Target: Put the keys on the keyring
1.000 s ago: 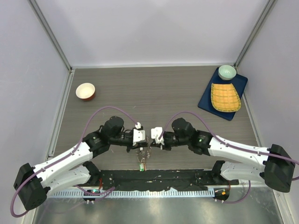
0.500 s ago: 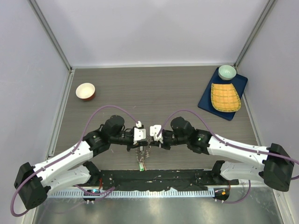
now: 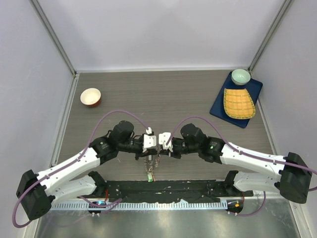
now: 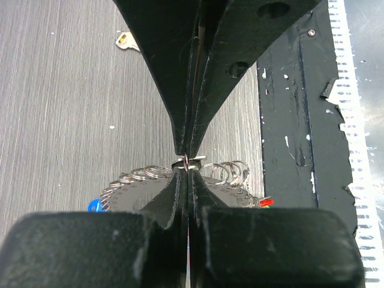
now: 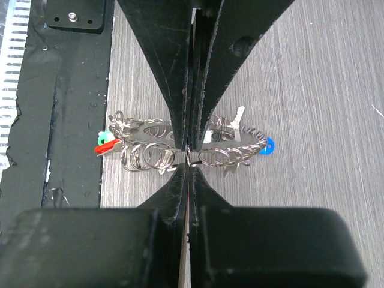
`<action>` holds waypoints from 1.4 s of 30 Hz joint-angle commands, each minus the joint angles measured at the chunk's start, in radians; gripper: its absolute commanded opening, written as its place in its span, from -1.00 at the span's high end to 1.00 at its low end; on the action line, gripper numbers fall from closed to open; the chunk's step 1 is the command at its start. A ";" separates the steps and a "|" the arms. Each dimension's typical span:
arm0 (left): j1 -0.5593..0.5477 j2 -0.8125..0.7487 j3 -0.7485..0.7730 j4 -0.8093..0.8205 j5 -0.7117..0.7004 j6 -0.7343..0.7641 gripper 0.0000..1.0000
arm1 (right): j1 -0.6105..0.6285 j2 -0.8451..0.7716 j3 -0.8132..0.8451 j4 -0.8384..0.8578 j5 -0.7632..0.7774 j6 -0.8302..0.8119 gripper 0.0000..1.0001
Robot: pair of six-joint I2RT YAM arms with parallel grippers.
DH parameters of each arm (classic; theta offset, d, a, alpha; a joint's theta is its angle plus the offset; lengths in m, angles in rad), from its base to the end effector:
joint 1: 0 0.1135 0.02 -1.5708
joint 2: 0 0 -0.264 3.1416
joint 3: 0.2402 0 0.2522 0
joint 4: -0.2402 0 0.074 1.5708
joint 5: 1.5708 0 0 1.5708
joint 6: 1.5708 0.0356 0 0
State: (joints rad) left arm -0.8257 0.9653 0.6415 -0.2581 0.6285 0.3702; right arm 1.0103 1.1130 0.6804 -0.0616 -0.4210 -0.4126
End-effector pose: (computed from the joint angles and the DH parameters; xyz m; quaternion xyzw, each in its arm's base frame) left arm 0.1249 -0.1663 0.2530 0.5925 0.6093 -0.3670 0.3782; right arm 0.1177 0.2149 0.2516 -0.6294 0.5660 0.3191 0.4263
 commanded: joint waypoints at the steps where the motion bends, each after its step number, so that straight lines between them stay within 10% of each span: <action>1: -0.027 0.035 0.043 -0.013 0.030 -0.010 1.00 | 0.013 -0.007 0.100 0.186 -0.048 -0.045 0.91; 17: -0.027 -0.066 -0.009 0.049 -0.073 -0.002 1.00 | 0.013 -0.111 0.042 0.143 0.077 0.060 0.27; 42: -0.027 -0.163 -0.065 0.145 -0.058 0.003 1.00 | -0.180 -0.081 -0.153 0.384 -0.309 0.081 0.46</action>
State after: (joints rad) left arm -0.8490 0.8211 0.5735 -0.2047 0.5461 0.3706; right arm 0.8291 1.0176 0.5152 0.2325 -0.6308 -0.3439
